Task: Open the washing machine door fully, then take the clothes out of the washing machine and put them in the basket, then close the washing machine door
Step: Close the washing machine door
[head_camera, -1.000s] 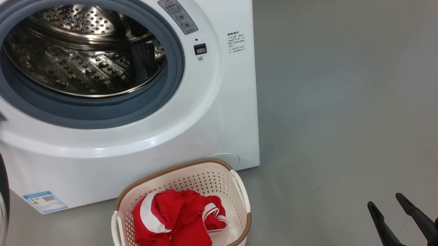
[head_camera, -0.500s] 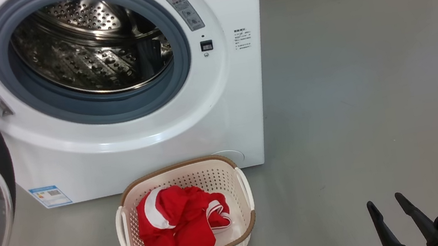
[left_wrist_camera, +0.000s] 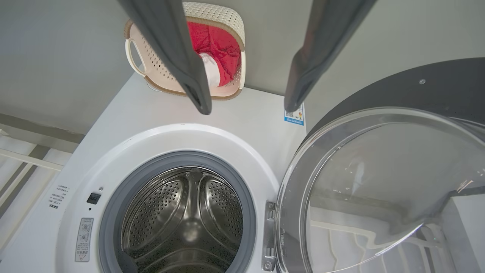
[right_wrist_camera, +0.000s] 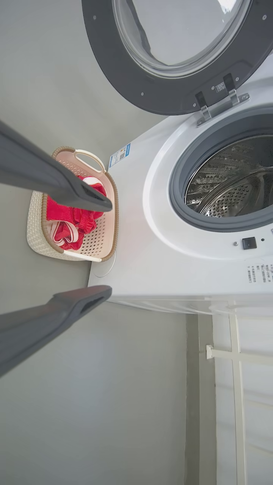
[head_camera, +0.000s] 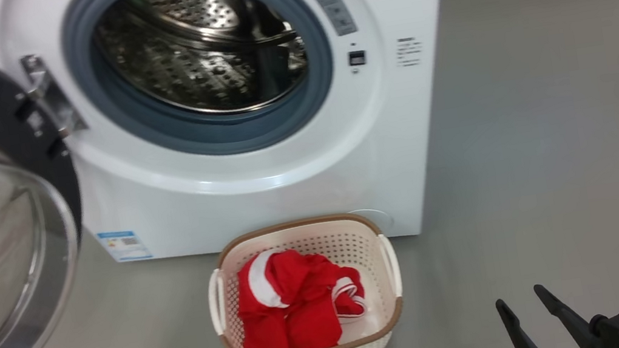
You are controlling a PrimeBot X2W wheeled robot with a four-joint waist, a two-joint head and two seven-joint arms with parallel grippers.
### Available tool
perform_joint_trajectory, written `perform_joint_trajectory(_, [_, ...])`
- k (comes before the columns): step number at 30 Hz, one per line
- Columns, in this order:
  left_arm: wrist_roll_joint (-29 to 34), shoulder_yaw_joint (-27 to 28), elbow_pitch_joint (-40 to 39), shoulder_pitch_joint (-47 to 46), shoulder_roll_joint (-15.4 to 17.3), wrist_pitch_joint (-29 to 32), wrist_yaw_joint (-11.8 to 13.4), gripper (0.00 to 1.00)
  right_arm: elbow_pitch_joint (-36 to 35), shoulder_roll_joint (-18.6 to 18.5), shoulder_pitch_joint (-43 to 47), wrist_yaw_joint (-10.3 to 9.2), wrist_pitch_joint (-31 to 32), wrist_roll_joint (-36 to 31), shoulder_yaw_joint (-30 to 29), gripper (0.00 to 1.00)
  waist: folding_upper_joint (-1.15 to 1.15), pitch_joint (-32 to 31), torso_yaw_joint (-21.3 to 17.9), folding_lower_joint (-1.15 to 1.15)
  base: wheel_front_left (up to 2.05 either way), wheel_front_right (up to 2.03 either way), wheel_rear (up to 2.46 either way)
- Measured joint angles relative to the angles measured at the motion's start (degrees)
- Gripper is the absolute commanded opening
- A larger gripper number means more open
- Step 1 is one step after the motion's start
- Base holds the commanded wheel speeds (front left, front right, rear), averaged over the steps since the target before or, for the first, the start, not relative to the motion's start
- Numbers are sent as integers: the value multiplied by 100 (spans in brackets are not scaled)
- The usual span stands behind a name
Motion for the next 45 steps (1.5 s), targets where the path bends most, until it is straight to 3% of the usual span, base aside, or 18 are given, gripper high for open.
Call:
perform_joint_trajectory(18, [-120, -8, 161, 34, -47, 0, 2, 100, 151, -54, -140, 0, 0, 181, 500, 100, 0, -149, 1527, 0, 0, 0, 0])
perform_joint_trajectory(22, [-350, 9, 77, 110, -47, 0, 97, 100, 221, -81, -411, 0, 0, 185, 719, 100, 0, -118, 1770, 0, 0, 0, 0])
perform_joint_trajectory(35, [-768, 20, -259, 190, -52, 0, 413, 100, 526, -236, -1092, 0, 0, 288, 1247, 100, 0, 175, 2014, 0, 0, 0, 0])
perform_joint_trajectory(44, [-876, 16, -398, 240, -53, 0, 463, 100, 571, -258, -1094, 0, 0, 328, 1280, 100, 0, 201, 2018, 0, 0, 0, 0])
perform_joint_trajectory(45, [-925, 29, -435, 239, -53, 0, 461, 76, 571, -258, -1094, 0, 0, 328, 1278, 100, 0, 199, 2017, 0, 0, 0, 0])
